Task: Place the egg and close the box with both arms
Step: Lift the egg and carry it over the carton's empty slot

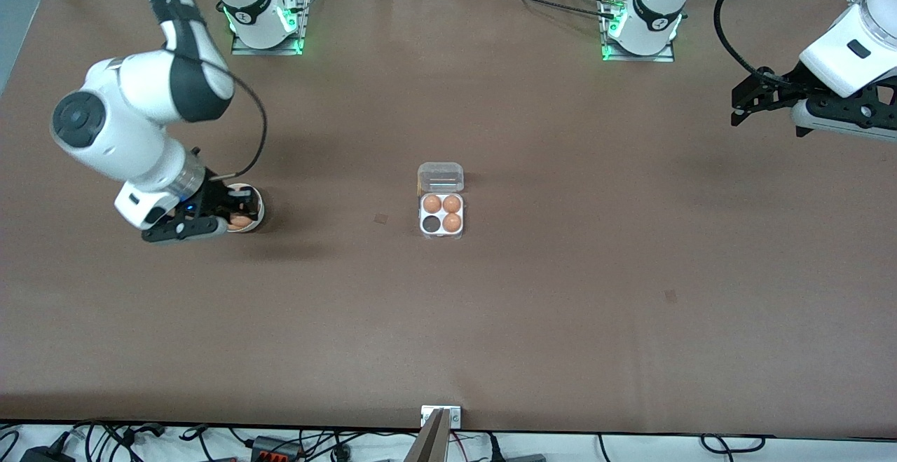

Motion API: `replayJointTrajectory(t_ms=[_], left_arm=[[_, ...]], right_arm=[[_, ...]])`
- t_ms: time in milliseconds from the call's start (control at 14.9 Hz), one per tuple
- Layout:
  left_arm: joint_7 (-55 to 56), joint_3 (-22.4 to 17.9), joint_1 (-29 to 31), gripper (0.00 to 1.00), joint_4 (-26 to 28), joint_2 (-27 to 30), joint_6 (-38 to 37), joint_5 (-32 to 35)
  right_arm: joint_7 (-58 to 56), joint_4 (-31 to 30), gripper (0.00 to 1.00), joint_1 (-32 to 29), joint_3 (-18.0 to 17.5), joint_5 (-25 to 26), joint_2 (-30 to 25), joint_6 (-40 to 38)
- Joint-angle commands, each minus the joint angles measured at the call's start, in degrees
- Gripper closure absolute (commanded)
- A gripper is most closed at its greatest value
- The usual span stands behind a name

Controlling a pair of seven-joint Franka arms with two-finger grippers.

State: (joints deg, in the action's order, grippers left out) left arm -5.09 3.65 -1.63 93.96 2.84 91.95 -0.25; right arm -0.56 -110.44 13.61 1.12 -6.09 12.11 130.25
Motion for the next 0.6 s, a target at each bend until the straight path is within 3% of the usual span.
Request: replayJointTrajectory(t_ms=[0, 269, 538], left_arm=[[-1.06, -0.13, -0.04, 0.00, -0.80, 0.23, -1.07, 1.04], [-1.06, -0.13, 0.05, 0.00, -0.80, 0.23, -1.07, 1.04], [-1.15, -0.13, 0.05, 0.00, -0.80, 0.23, -1.07, 1.04]], right_arm=[[0.12, -6.53, 0.86, 4.56, 0.11, 0.90, -3.06, 12.00], [0.12, -7.42, 0.86, 10.72, 0.11, 0.81, 1.15, 27.30], [0.21, -7.25, 0.86, 16.70, 0.20, -0.24, 9.05, 44.08]])
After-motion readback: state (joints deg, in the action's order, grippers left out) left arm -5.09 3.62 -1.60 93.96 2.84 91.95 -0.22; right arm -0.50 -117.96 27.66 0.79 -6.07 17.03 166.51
